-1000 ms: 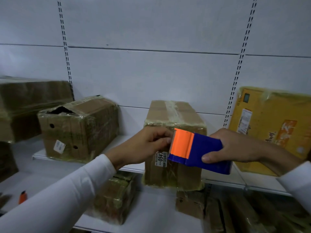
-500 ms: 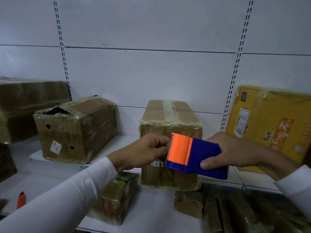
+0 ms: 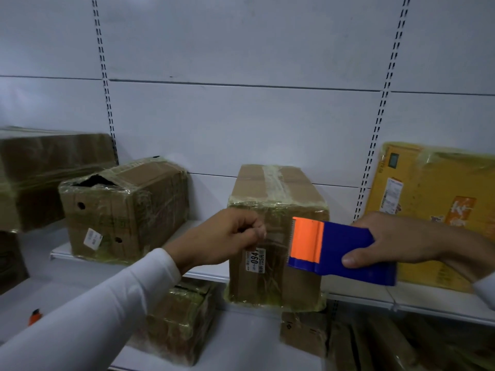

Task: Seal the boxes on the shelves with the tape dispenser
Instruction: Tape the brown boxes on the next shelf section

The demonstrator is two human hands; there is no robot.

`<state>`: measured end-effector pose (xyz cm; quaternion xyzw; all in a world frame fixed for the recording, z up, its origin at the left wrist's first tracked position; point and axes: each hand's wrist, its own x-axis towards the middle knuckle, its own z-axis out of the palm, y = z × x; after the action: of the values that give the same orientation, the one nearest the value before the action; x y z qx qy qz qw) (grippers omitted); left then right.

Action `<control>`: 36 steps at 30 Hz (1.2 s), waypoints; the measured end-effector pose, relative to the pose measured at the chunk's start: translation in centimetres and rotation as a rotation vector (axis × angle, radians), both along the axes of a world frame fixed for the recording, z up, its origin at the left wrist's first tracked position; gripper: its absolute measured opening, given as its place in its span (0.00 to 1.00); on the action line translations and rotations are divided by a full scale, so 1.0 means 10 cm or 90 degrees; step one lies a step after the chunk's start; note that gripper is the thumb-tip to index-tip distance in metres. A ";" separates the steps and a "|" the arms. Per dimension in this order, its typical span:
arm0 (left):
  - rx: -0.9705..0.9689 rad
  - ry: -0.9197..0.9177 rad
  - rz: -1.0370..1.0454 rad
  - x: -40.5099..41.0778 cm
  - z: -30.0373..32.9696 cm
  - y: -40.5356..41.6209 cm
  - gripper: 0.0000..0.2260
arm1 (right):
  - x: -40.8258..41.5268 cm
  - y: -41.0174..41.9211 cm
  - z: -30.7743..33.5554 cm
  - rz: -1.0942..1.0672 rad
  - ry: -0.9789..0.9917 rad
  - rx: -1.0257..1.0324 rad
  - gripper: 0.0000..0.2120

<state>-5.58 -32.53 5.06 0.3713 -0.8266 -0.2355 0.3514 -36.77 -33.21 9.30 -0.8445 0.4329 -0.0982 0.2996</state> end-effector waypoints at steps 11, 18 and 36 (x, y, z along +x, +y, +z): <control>-0.025 0.026 0.011 0.04 -0.03 -0.04 0.12 | 0.20 -0.04 0.06 0.008 0.043 -0.020 0.22; -0.149 -0.012 0.073 0.38 0.11 -0.06 0.10 | 0.24 -0.04 0.22 0.022 0.061 -0.016 0.19; -0.077 0.026 0.165 0.84 0.07 -0.52 0.13 | -0.12 -0.26 0.54 -0.119 0.067 -0.019 0.18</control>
<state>2.79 -37.73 5.77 0.4483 -0.7770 -0.1453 0.4174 -37.97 -35.79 14.66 -0.8088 0.5232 -0.0876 0.2538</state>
